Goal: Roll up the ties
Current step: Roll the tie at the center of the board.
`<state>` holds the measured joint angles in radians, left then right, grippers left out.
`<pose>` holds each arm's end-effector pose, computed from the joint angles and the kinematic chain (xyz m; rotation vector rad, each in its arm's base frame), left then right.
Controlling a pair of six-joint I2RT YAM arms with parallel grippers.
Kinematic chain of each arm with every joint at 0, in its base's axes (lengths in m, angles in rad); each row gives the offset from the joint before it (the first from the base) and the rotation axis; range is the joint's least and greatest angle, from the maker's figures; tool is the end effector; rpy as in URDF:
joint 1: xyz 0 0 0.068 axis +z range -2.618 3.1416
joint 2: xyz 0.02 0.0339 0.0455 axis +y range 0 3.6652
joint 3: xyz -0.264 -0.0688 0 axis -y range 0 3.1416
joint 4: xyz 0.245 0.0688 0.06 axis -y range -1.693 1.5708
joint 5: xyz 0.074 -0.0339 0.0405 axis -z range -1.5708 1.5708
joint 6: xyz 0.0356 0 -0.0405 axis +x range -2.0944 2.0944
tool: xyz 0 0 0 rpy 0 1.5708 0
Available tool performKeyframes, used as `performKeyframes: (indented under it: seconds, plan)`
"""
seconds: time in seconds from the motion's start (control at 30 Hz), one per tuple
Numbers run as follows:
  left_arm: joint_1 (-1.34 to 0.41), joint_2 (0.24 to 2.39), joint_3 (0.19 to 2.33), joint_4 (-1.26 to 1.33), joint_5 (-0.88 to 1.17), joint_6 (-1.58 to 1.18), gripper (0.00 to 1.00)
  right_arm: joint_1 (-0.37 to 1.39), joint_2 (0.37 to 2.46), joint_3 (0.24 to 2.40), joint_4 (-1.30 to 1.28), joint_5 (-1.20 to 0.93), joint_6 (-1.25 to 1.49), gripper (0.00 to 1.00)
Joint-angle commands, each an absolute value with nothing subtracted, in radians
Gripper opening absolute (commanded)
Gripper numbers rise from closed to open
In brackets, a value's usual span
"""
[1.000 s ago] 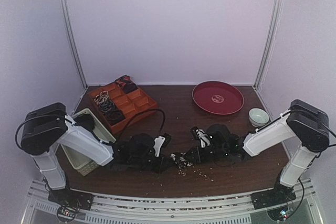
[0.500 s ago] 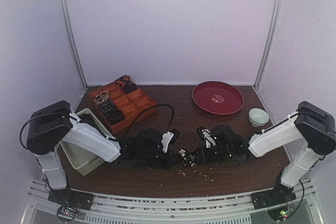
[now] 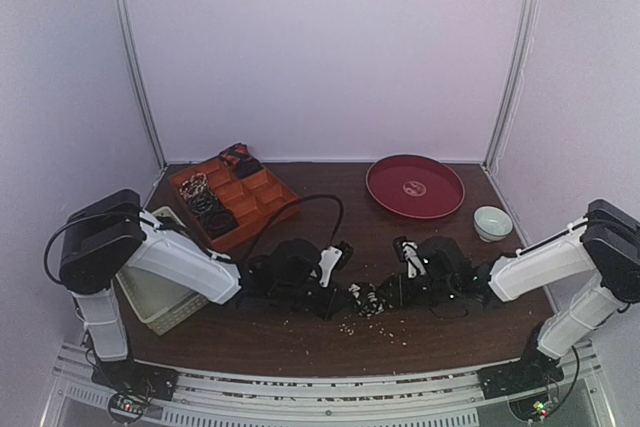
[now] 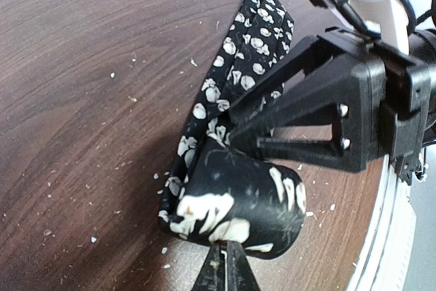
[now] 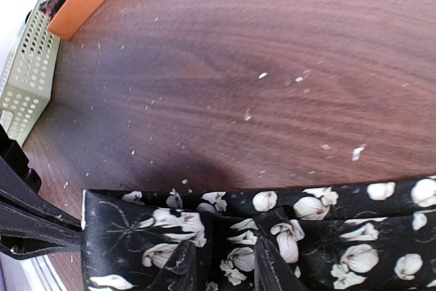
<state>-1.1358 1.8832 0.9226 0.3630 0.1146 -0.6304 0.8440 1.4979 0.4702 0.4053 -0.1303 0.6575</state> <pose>0.1569 -0.3473 0.1368 0.6688 2.2996 -1.0657 0.1743 0.2030 0.1343 -0.2989 2.3464 0.9405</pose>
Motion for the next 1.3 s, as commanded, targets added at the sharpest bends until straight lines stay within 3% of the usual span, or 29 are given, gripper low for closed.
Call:
performKeyframes:
  seconds: [0.0, 0.4, 0.93, 1.1, 1.27]
  plan:
    - [-1.134, 1.901, 0.96, 0.361, 0.127, -0.596, 0.04, 0.822, 1.456, 0.445, 0.383, -0.097, 0.669, 0.32]
    - [-1.129, 1.923, 0.982, 0.356, 0.142, -0.597, 0.04, 0.824, 1.5, 0.426, 0.458, -0.235, 0.678, 0.25]
    - [-1.129, 1.794, 0.852, 0.3, 0.038, -0.704, 0.03, 0.875, 1.573, 0.456, 0.487, -0.219, 0.694, 0.23]
    - [-1.131, 1.701, 0.777, 0.255, -0.022, -0.754, 0.11, 0.888, 1.59, 0.473, 0.497, -0.236, 0.694, 0.23]
    - [-1.131, 1.689, 0.831, 0.283, 0.041, -0.723, 0.17, 0.913, 1.613, 0.507, 0.499, -0.231, 0.696, 0.23]
